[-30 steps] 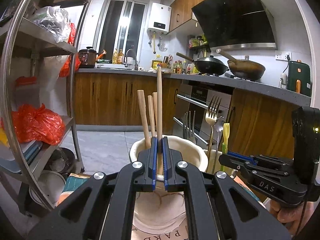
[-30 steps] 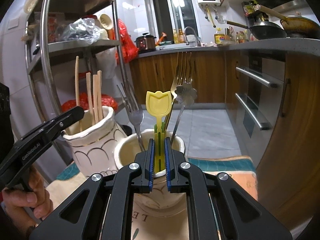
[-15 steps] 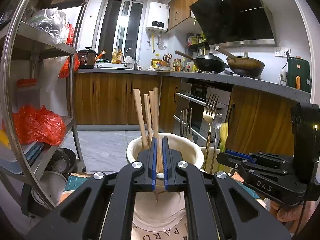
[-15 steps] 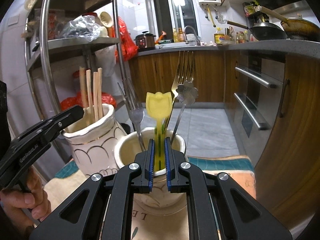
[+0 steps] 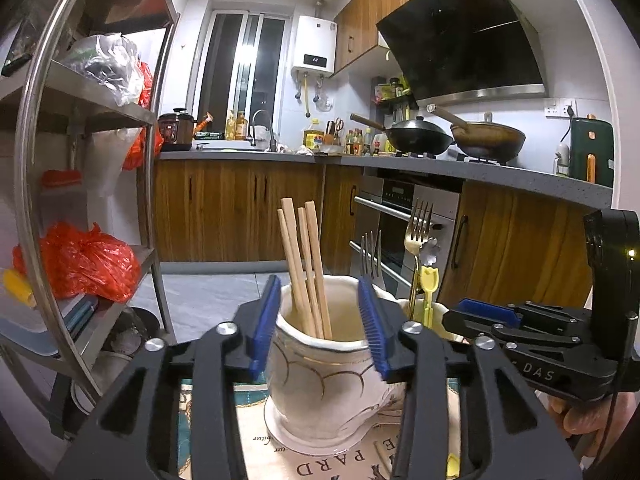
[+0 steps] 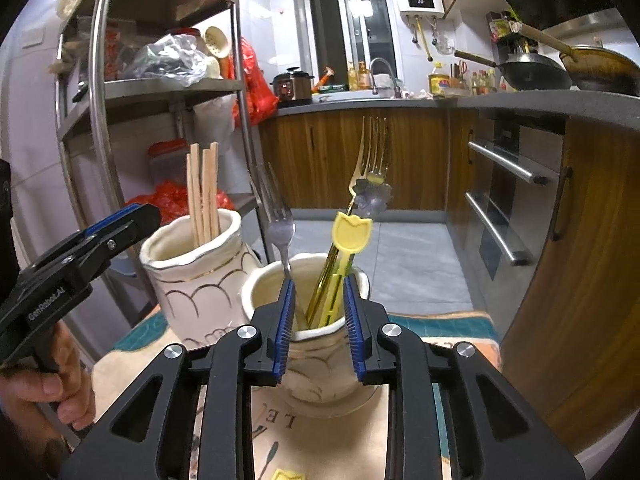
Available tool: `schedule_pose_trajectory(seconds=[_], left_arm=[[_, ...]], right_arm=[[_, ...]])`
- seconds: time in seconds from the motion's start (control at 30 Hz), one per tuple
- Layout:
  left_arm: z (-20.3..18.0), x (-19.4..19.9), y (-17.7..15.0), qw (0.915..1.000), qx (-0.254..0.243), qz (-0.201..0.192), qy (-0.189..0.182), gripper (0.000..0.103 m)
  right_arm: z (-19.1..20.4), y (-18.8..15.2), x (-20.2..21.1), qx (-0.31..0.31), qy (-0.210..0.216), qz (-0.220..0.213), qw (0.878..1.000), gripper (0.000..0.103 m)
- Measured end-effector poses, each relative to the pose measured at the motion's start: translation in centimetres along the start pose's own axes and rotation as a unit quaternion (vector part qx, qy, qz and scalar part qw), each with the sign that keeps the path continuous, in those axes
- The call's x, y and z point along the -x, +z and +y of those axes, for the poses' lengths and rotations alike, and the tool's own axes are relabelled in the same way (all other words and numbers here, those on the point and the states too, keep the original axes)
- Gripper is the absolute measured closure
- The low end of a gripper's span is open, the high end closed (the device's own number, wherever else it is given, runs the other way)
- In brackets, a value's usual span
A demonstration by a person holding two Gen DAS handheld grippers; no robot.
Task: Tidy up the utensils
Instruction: 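Move the left tool to the last chopstick while the right tool moves to the last yellow spoon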
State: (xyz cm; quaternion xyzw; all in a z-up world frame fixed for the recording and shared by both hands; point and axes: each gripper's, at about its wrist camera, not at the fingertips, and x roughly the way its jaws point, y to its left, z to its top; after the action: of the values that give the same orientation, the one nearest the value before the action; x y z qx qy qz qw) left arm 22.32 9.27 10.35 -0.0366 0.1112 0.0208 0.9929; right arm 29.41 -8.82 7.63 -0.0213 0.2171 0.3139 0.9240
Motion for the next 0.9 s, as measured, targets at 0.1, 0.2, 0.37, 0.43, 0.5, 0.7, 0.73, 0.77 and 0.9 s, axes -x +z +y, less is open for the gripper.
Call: schedule_pose_trajectory(seconds=[0.1,0.2,0.37,0.43,0.5,0.7,0.73,0.77,0.9], left_arm=[[0.1,0.5,-0.2,1.0,-0.002,0.0,0.001,0.055],[0.2,0.9,-0.4,1.0,0.0,0.006,0.002,0.054],[0.2,1.9,-1.2,0.9996,0.007,0.023,0.011,0.054],[-0.1,2.4,-1.8,0.9992,0.007,0.037,0.009,0.054],[-0.6,2.8,-2.6,0.9984,0.002,0.056,0.006,0.054],[-1.8,1.7,-4.8,0.9917,-0.012,0.127,-0.014,0.054],[-2.1,1.4,-5.2,0.99,-0.018,0.139,-0.017,0.054],[-2.5,1.1,-5.5,0.9878,-0.027,0.152,-0.02,0.054],[-4.3,-0.2,-7.5,0.974,-0.066,0.213,-0.039,0.054]], right_arm=[[0.0,-0.1,0.8,0.001,0.001,-0.004,1.0,0.072],[-0.2,-0.2,1.7,0.001,0.002,-0.006,1.0,0.072],[-0.9,-0.6,2.9,-0.006,0.0,-0.004,1.0,0.071],[-1.2,-0.9,3.3,-0.007,0.001,0.002,1.0,0.071],[-1.3,-1.3,3.5,-0.012,0.005,0.009,1.0,0.071],[-1.4,-3.2,3.2,-0.013,0.011,0.062,0.998,0.071],[-1.4,-3.5,3.2,-0.012,0.011,0.069,0.998,0.071],[-1.4,-3.9,3.2,-0.01,0.012,0.077,0.997,0.071],[-1.1,-6.0,3.1,-0.006,0.029,0.123,0.992,0.071]])
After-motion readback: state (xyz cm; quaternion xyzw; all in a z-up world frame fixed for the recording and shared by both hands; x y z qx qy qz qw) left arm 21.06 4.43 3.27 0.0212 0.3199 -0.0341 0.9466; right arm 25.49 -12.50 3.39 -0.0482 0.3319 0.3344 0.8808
